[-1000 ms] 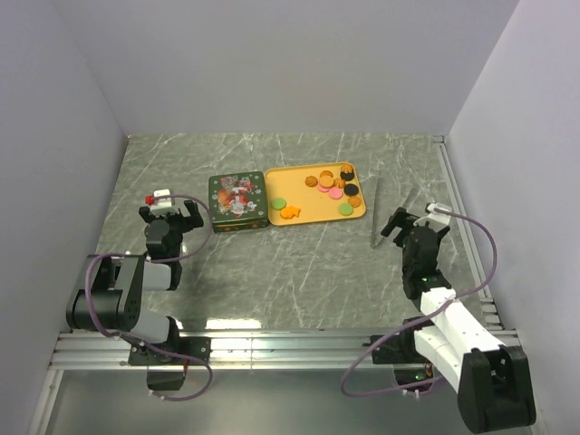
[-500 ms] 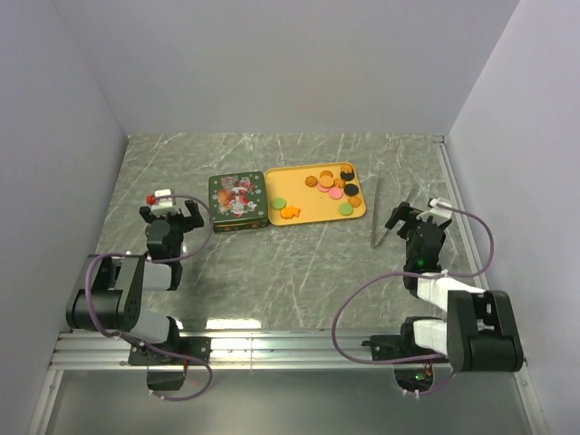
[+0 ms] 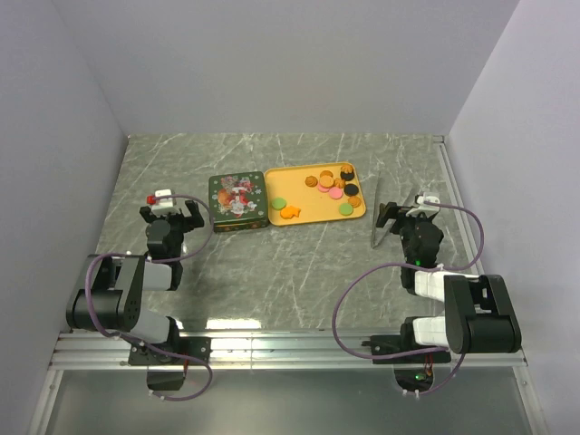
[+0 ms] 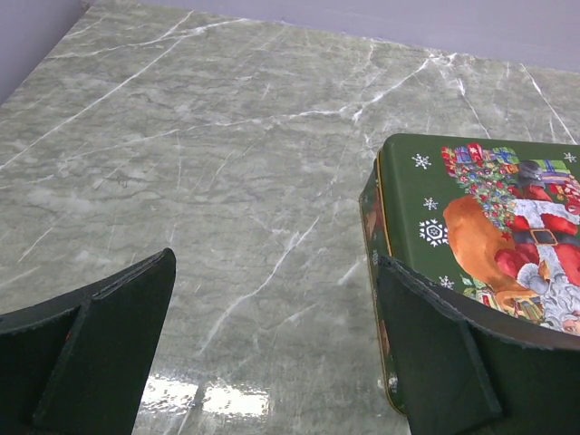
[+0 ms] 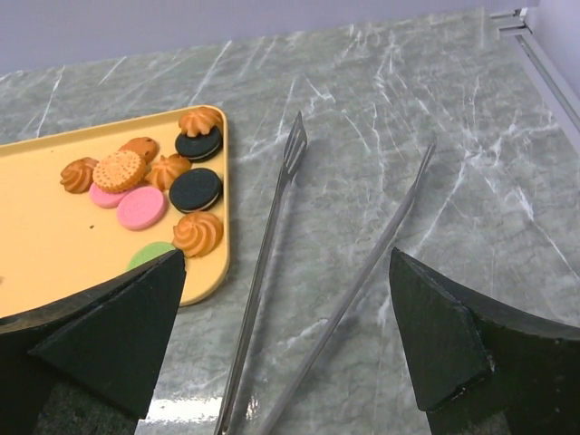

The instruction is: Pack the cookies

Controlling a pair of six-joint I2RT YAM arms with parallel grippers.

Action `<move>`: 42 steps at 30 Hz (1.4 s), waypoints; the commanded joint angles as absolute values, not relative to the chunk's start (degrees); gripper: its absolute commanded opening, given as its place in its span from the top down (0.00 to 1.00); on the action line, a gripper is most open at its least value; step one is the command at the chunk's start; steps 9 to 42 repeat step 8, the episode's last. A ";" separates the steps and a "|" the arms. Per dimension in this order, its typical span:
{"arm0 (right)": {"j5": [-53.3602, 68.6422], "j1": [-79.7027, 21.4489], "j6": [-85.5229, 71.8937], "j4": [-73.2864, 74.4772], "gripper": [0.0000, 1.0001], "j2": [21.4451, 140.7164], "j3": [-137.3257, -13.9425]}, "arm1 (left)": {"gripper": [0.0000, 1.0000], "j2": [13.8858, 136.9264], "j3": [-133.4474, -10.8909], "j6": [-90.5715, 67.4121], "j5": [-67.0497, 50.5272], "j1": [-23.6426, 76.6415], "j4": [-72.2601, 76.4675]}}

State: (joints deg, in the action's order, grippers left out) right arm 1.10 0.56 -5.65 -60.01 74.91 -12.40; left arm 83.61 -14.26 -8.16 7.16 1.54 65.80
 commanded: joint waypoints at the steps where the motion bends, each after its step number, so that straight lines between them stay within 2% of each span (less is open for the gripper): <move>1: 1.23 0.26 -4.22 -63.64 0.00 74.27 -12.30 | 0.01 83.85 -14.32 -7.56 7.29 1.76 69.52; 42: 1.23 0.35 -4.13 -63.98 0.00 74.44 -12.30 | 0.00 83.76 -13.89 -7.47 7.64 1.85 70.13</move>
